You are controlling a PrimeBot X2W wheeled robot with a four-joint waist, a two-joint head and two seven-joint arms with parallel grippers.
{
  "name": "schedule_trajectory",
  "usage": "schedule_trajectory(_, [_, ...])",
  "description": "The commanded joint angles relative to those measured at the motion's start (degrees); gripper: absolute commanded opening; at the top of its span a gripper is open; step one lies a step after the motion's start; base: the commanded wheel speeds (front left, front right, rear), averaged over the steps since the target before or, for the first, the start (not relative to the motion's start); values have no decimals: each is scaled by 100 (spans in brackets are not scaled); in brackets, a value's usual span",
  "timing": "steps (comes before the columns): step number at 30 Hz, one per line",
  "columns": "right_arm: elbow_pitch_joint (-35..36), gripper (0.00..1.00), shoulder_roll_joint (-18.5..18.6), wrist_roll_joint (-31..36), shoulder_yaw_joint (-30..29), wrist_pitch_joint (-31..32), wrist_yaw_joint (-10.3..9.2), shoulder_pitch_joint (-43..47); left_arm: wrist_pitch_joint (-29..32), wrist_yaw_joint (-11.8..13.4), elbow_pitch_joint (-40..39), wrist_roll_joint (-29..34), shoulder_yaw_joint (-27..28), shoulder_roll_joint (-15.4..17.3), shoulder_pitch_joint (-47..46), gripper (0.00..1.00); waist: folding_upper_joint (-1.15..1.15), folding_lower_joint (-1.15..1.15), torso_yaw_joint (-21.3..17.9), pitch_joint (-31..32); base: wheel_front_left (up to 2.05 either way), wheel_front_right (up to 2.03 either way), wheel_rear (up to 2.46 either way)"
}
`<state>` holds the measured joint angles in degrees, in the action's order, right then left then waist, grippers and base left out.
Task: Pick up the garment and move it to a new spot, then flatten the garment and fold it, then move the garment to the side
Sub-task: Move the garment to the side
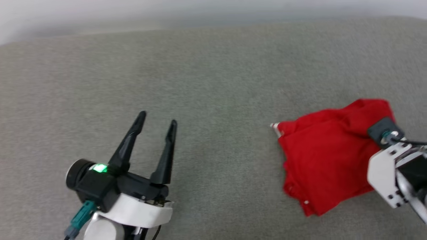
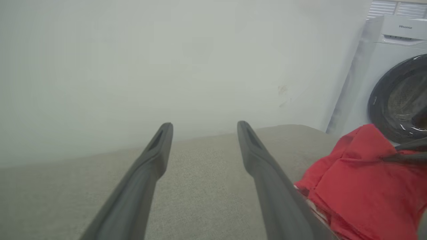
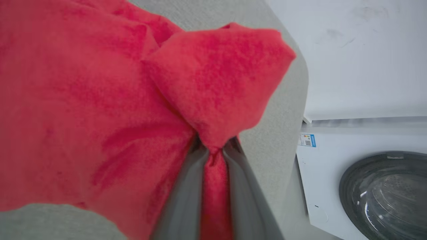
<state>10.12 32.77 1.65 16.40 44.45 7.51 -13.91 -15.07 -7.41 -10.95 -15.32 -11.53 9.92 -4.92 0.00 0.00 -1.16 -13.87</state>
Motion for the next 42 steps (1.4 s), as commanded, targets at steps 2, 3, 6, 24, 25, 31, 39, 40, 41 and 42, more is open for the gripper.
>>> schedule_trajectory(2, [-66,0,401,-112,-58,-54,-8,-276,-13,-8,29,146,-328,167,-309,100,0,0,-575,-608,0,0,0])
schedule_trajectory(3, [-121,0,531,-141,-125,-68,-5,-313,-13,-8,40,175,-455,201,-413,100,0,0,-636,-696,0,0,0])
schedule_trajectory(6, [-243,0,782,-208,-226,-127,-6,-388,-13,-8,25,222,-673,267,-601,100,0,0,-746,-885,0,0,0])
schedule_trajectory(24, [-2467,0,1683,-174,-1834,-1755,-8,-918,-13,-8,-153,182,-1801,903,-1829,100,0,0,-934,-2258,0,0,0])
schedule_trajectory(25, [-2597,0,1686,-135,-1913,-1858,-7,-978,-13,-8,-171,180,-1827,928,-1862,100,0,0,-917,-2306,0,0,0])
schedule_trajectory(31, [-2979,0,1442,142,-2372,-2123,-7,-1169,-12,-8,-239,175,-1884,1051,-2009,100,0,0,-823,-2483,0,0,0])
schedule_trajectory(39, [-3250,100,1159,463,-2847,-2514,-7,-1273,-12,-8,-187,145,-1845,959,-1971,100,0,0,-741,-2338,0,0,0])
schedule_trajectory(40, [-3274,100,1136,496,-2856,-2545,-7,-1291,-12,-8,-163,143,-1828,927,-1947,100,0,0,-731,-2272,0,0,0])
schedule_trajectory(41, [-3271,100,1127,519,-2858,-2597,-7,-1311,-12,-8,-145,134,-1802,882,-1916,100,0,0,-720,-2203,0,0,0])
schedule_trajectory(42, [-3262,100,1107,559,-2888,-2625,-7,-1346,-12,-8,-124,115,-1784,827,-1883,100,0,0,-703,-2108,0,0,0])
